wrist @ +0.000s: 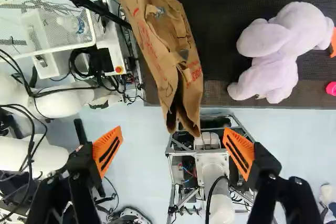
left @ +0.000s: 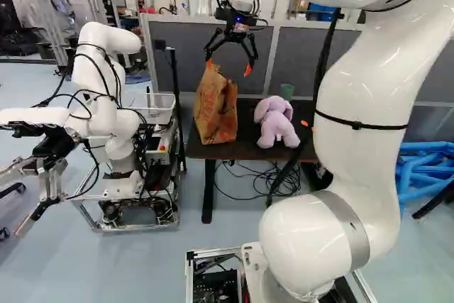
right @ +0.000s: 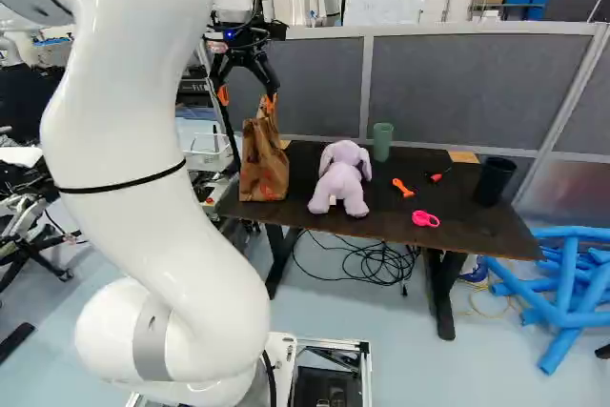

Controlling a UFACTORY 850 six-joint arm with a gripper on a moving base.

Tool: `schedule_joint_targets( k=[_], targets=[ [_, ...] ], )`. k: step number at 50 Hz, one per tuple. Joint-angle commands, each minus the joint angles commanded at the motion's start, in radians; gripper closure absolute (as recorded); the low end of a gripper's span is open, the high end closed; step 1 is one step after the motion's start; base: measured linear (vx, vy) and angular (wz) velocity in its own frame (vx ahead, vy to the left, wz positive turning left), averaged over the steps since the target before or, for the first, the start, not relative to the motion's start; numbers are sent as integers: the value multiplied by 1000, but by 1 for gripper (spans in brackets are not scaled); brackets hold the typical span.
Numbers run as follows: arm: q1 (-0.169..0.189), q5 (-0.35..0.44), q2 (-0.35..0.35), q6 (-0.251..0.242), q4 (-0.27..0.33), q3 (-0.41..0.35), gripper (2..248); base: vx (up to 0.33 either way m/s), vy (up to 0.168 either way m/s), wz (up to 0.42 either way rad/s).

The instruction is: Pick up the bag on the ground and place it on the table

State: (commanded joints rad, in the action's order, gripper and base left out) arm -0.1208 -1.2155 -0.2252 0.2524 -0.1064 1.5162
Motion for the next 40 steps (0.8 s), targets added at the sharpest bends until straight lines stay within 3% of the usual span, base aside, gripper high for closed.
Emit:
schedule_joint_targets(
  k=[40],
  targets=[
    [0,0,0,0,0,0,3,-116,-3,-1]
  ],
)
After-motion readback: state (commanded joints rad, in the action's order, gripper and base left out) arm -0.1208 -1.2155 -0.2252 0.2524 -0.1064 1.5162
